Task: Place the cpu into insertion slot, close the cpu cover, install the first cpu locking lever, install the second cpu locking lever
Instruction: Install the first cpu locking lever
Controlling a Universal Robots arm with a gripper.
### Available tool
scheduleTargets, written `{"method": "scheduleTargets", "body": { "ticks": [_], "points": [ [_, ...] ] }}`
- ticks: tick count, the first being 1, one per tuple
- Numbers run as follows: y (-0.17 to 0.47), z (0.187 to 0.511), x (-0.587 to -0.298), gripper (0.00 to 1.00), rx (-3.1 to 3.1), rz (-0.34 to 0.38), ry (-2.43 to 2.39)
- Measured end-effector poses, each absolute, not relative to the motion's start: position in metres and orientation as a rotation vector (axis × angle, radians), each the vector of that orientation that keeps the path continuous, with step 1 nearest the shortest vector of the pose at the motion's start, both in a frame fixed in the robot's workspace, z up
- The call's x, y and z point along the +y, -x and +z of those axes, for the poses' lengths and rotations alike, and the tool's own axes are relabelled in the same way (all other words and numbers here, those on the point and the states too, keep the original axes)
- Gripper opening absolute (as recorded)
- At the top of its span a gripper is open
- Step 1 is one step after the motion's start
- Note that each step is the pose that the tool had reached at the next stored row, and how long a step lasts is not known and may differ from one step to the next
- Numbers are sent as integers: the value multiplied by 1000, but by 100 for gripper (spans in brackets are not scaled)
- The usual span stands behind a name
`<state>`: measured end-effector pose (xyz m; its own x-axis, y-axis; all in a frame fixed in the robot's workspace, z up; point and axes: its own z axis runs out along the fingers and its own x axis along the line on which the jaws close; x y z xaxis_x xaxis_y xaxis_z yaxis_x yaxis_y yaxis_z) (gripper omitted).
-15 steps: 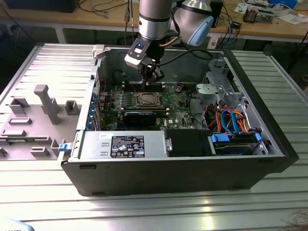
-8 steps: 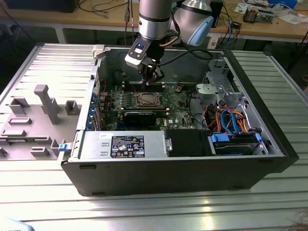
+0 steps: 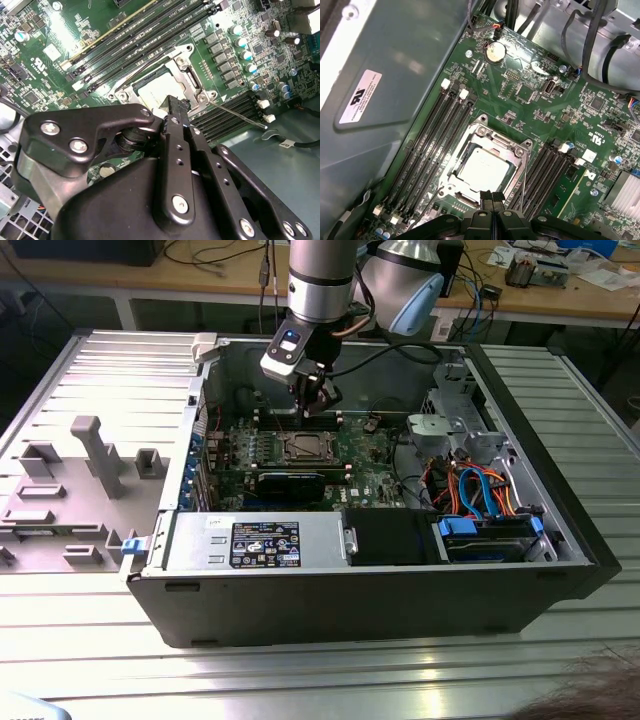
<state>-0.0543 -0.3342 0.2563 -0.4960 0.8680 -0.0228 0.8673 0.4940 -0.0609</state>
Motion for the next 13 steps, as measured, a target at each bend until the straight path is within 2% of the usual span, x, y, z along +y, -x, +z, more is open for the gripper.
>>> {"method": "scheduleTargets", "body": {
  "ticks": [13],
  "points": [
    [54,256,-334,11,-2722,101,1544]
  ]
}}
